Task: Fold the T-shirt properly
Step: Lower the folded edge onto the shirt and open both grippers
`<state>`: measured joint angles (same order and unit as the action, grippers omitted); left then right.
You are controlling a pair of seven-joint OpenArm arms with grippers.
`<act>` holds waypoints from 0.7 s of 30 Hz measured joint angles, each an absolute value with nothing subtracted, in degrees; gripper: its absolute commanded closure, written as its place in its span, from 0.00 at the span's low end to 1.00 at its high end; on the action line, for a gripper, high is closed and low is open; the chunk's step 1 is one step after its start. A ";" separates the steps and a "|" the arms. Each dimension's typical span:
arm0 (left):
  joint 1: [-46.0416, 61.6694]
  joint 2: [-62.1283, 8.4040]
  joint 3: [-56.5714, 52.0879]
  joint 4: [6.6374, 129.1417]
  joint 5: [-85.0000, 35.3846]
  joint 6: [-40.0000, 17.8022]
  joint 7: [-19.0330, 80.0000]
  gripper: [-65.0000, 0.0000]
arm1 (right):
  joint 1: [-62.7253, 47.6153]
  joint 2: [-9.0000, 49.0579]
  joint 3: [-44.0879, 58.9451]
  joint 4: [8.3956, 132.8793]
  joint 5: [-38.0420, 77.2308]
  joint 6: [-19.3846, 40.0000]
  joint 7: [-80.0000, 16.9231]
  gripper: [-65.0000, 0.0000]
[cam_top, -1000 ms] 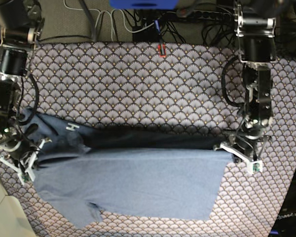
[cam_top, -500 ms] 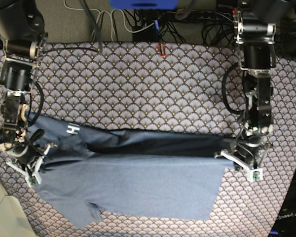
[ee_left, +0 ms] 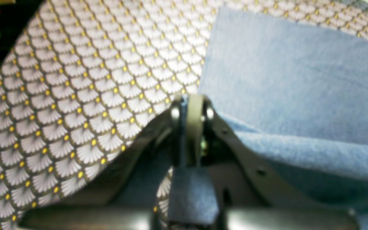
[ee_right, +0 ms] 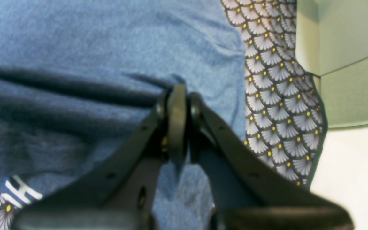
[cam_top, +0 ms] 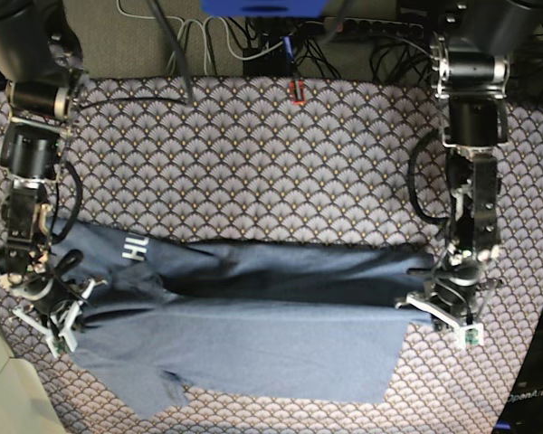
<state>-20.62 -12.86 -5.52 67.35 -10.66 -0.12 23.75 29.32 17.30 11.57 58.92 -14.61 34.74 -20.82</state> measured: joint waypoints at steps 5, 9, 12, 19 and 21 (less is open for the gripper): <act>-20.64 -12.69 -1.91 65.04 -10.55 -0.45 22.28 0.99 | 29.32 17.28 11.57 58.89 -14.59 34.74 -20.88 1.00; -21.06 -12.80 -2.24 63.70 -10.52 -0.32 21.19 0.99 | 29.30 17.30 11.57 58.89 -14.61 34.74 -20.93 1.00; -21.82 -12.93 -2.35 63.57 -10.52 -0.23 21.37 0.99 | 29.32 17.28 11.57 58.87 -14.61 34.74 -20.91 1.00; -24.32 -13.63 -2.35 62.83 -10.50 -0.21 20.78 0.99 | 29.32 16.12 11.60 58.85 -14.66 34.72 -20.88 1.00; -24.71 -13.63 -2.17 62.04 -10.52 -0.36 21.12 0.99 | 29.47 16.16 9.72 58.85 -14.83 34.72 -20.99 1.00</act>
<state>-24.71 -13.63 -2.17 62.04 -10.52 -0.36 21.12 29.47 16.16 9.72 58.85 -14.83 34.72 -20.99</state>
